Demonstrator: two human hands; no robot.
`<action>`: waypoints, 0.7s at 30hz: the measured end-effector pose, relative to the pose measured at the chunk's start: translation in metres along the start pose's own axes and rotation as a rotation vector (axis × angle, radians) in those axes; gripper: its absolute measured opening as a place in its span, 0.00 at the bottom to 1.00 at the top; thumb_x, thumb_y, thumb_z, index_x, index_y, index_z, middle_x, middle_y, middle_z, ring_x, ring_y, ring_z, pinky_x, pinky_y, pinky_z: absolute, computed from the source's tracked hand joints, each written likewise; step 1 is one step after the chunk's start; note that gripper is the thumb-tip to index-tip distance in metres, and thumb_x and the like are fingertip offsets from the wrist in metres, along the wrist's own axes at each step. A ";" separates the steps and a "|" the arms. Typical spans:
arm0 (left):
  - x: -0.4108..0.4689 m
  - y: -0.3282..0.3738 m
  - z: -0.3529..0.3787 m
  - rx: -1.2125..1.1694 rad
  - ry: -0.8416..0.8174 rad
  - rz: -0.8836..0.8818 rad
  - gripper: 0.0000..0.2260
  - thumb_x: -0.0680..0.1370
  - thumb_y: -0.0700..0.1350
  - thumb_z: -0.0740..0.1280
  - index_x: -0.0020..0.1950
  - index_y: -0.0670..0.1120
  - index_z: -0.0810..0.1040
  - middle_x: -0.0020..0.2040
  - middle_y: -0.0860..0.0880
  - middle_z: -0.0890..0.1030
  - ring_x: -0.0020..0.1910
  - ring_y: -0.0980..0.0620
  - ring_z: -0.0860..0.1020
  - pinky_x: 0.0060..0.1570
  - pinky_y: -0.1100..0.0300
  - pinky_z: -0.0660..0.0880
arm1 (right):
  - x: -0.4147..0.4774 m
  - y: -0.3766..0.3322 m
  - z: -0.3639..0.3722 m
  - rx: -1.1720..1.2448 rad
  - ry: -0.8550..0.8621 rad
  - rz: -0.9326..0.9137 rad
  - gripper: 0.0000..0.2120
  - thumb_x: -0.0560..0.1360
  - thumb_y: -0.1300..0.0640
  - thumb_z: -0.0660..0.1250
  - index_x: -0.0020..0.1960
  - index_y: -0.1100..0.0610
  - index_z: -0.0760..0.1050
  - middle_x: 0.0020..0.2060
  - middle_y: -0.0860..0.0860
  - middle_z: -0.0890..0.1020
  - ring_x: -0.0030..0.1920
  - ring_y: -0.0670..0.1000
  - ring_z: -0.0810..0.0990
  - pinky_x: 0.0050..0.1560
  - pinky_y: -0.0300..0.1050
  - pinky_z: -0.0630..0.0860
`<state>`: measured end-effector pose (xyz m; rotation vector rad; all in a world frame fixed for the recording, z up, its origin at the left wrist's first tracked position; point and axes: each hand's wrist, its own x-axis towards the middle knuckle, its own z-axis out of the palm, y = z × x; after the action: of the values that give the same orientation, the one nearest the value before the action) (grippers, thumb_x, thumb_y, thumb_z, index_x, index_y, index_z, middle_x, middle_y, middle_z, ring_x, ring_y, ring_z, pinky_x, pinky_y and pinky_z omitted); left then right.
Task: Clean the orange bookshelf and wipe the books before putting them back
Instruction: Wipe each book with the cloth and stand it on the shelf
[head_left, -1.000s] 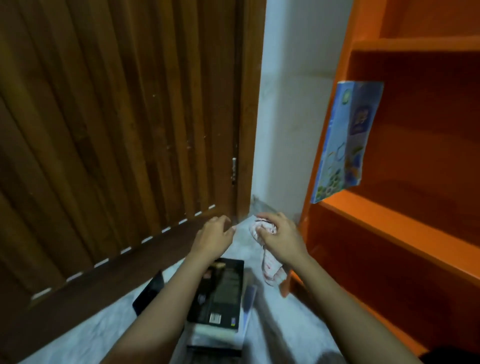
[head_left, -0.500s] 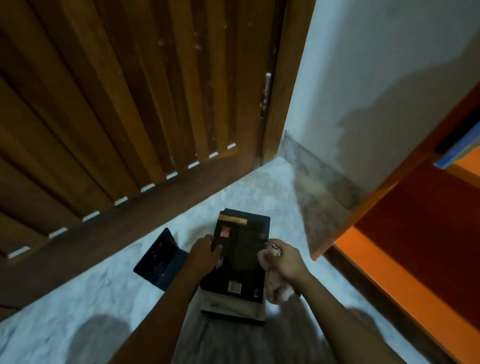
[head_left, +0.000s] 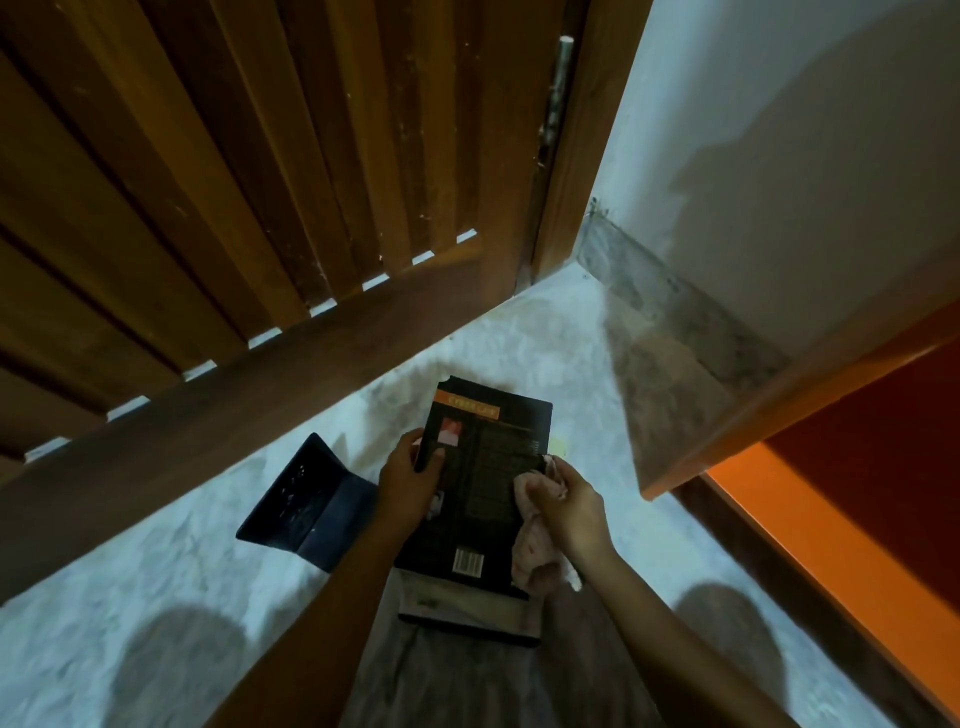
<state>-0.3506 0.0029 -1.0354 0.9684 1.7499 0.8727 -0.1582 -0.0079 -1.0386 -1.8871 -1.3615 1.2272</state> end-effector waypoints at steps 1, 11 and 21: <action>-0.002 0.004 -0.001 -0.034 0.028 0.029 0.12 0.79 0.45 0.64 0.62 0.47 0.71 0.54 0.45 0.78 0.52 0.50 0.76 0.42 0.66 0.71 | -0.001 0.000 0.003 0.014 0.001 0.016 0.15 0.75 0.59 0.65 0.61 0.55 0.76 0.54 0.51 0.82 0.56 0.51 0.79 0.53 0.40 0.74; -0.012 0.025 -0.022 -0.214 -0.125 0.017 0.16 0.80 0.38 0.61 0.67 0.48 0.70 0.47 0.45 0.83 0.48 0.47 0.81 0.53 0.52 0.77 | -0.018 0.002 0.012 0.074 0.002 0.105 0.15 0.78 0.54 0.63 0.63 0.55 0.74 0.59 0.53 0.79 0.60 0.55 0.76 0.54 0.40 0.68; -0.085 0.137 -0.030 -0.447 -0.211 0.252 0.18 0.76 0.35 0.66 0.66 0.43 0.73 0.49 0.44 0.83 0.49 0.46 0.81 0.50 0.54 0.78 | -0.054 -0.151 -0.075 0.183 0.408 -0.378 0.21 0.77 0.50 0.60 0.67 0.57 0.70 0.62 0.54 0.69 0.60 0.46 0.68 0.60 0.34 0.61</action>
<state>-0.3246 -0.0168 -0.8750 0.9479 1.1991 1.2126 -0.1679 0.0059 -0.8628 -1.5531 -1.2568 0.7058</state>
